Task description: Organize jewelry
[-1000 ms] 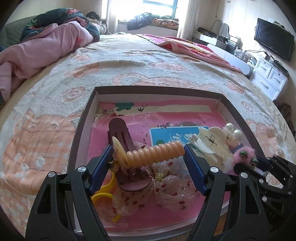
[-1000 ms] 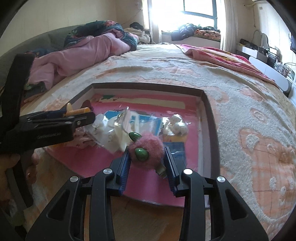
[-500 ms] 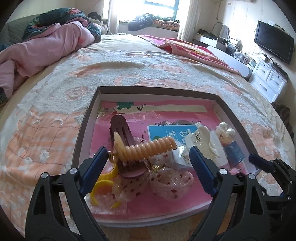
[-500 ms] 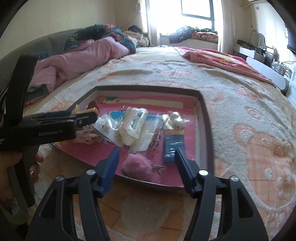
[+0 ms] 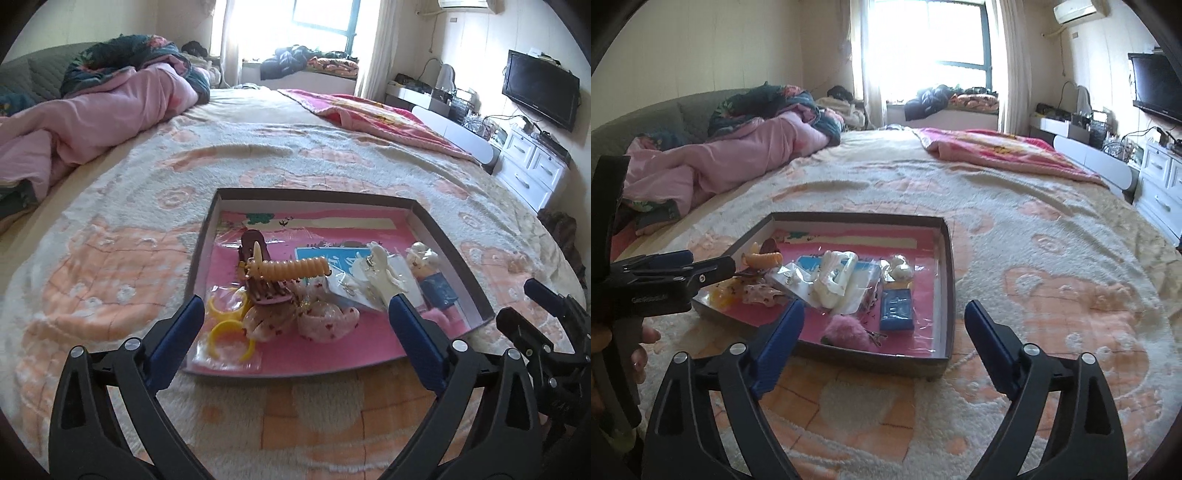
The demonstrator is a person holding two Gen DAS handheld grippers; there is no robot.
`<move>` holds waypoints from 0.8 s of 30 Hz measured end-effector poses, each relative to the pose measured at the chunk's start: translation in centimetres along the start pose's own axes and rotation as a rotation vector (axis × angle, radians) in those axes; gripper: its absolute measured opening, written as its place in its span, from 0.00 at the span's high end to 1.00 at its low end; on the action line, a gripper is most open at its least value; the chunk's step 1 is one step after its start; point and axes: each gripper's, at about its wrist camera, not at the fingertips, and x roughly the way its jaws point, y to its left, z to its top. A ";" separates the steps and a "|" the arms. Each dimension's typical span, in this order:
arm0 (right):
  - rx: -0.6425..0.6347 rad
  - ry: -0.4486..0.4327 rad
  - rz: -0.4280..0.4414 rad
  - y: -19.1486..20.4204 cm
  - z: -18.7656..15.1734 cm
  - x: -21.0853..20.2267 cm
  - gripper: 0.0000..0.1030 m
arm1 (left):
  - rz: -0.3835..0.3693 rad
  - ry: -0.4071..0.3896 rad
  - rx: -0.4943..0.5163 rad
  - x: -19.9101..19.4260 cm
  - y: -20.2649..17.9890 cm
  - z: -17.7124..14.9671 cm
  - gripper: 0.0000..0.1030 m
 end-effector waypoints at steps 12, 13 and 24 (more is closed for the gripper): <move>-0.002 -0.042 -0.016 0.4 -1.2 -3.1 0.09 | 0.008 -0.033 0.023 -3.2 -0.6 -2.2 0.11; 0.000 -0.039 -0.015 0.4 -1.3 -3.2 0.09 | 0.005 -0.034 0.024 -3.5 -0.6 -2.5 0.11; -0.012 -0.056 -0.004 1.5 -3.0 -5.4 0.08 | 0.025 -0.069 0.013 -6.1 -0.7 -5.2 0.11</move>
